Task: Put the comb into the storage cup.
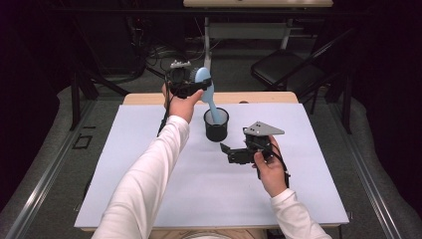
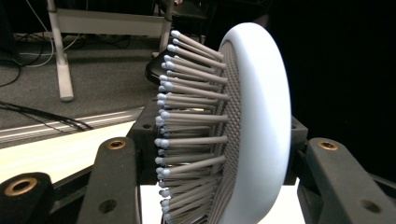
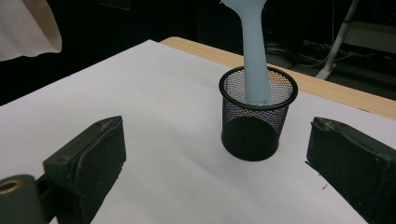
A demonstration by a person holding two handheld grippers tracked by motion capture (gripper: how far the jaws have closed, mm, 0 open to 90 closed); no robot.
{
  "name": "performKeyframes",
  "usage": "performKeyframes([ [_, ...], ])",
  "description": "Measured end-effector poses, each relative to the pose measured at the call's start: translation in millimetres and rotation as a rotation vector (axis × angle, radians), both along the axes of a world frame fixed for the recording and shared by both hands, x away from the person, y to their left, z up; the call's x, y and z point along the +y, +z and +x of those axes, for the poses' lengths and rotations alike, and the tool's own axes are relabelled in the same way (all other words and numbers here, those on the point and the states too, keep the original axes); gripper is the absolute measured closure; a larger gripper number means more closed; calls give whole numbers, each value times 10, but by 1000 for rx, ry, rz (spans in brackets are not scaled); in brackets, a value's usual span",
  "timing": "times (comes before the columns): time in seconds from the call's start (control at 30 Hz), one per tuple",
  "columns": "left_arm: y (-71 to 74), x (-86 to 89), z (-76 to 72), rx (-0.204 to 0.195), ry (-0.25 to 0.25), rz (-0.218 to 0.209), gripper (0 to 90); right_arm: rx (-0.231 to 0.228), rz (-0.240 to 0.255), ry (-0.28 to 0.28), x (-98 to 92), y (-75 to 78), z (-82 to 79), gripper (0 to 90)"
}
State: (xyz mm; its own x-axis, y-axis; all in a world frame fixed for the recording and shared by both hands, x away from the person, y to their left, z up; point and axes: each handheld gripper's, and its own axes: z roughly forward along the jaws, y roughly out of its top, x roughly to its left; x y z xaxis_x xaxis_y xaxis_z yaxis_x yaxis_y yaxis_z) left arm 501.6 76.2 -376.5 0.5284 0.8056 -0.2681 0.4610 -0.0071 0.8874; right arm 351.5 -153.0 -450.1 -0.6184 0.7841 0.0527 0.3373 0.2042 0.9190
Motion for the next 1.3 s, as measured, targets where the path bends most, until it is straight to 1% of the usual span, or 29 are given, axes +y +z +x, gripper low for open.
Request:
performKeyframes([
  [0.03, -3, -6, 0, 2, -4, 9, 495, 1, 1, 1, 0, 0, 0, 43],
  [0.27, -45, -74, 3, -2, -15, 36, 495, 7, 11, 0, -4, 3, -2, 47],
  [0.4, -75, -108, 1, -4, -17, 36, 495, 5, 9, -2, -10, 5, -3, 47],
  [0.47, -95, -118, 5, -4, -20, 44, 495, 4, 9, -1, -12, 5, -2, 47],
  [0.5, -103, -120, 6, -4, -20, 51, 495, 6, 10, -2, -13, 5, -3, 47],
  [0.67, -147, -123, 13, -7, -17, 57, 495, 4, 10, -2, -12, 7, -4, 47],
  [0.93, -216, -123, 24, 4, -18, 83, 494, 4, 8, -2, -11, 5, -3, 48],
  [1.17, -232, -147, 19, -2, -22, 100, 494, 4, 8, -2, -9, 4, -4, 48],
  [1.3, -251, -165, 16, 0, -26, 117, 494, 5, 7, -1, -8, 5, -6, 48],
])
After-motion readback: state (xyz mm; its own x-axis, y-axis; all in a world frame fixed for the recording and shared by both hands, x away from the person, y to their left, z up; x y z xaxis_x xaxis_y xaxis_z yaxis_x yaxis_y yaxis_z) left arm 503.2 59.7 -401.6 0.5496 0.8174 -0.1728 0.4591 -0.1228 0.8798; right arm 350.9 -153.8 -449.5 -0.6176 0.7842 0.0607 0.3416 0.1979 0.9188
